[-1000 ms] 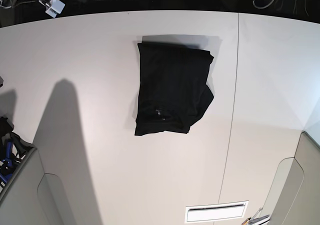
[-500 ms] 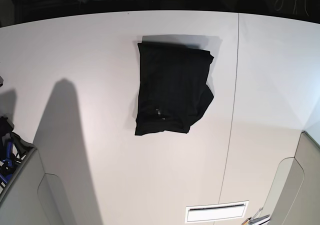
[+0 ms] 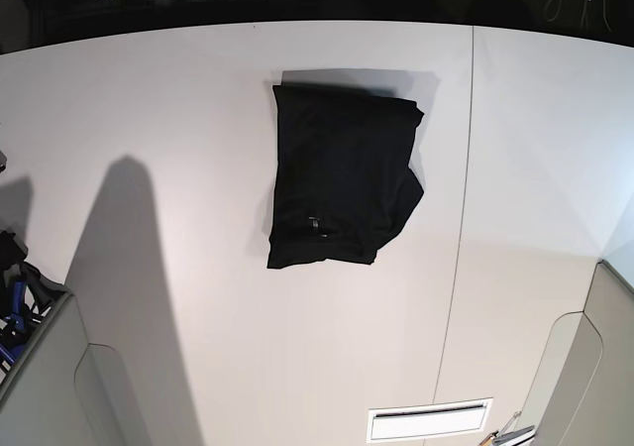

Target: Fold the T-shirt properly

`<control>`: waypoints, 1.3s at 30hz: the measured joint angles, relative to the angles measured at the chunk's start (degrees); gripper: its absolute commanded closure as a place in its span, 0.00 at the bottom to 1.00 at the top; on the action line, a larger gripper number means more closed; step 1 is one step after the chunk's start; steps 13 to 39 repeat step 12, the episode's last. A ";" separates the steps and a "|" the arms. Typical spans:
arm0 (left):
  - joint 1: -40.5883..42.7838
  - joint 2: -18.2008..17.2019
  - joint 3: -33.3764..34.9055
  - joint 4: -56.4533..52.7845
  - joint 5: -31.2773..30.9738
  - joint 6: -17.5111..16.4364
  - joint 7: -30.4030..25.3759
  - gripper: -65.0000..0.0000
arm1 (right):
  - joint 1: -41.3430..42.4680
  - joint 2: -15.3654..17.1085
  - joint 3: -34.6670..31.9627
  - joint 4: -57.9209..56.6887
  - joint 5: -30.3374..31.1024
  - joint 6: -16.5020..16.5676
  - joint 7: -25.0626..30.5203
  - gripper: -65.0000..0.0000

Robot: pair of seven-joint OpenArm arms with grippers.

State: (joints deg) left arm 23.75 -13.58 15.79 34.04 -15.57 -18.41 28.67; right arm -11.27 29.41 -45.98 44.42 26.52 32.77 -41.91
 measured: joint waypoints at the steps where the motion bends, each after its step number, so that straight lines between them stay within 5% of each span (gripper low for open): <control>1: -0.66 -0.04 0.00 0.00 0.09 0.00 0.72 0.87 | 0.02 -0.63 0.00 -0.66 -0.87 0.02 0.13 1.00; 6: -2.43 -0.09 0.00 1.07 0.04 0.00 2.25 0.87 | -0.33 -3.43 -0.07 -3.04 -4.98 0.02 0.17 1.00; 12: -2.10 -0.07 0.00 2.97 -1.38 0.00 2.82 0.87 | -1.11 -3.08 0.02 -3.45 -8.35 0.02 0.09 1.00; 39: -2.10 -0.07 0.00 2.97 -1.38 0.00 2.82 0.87 | -1.11 -3.08 0.02 -3.45 -8.35 0.02 0.09 1.00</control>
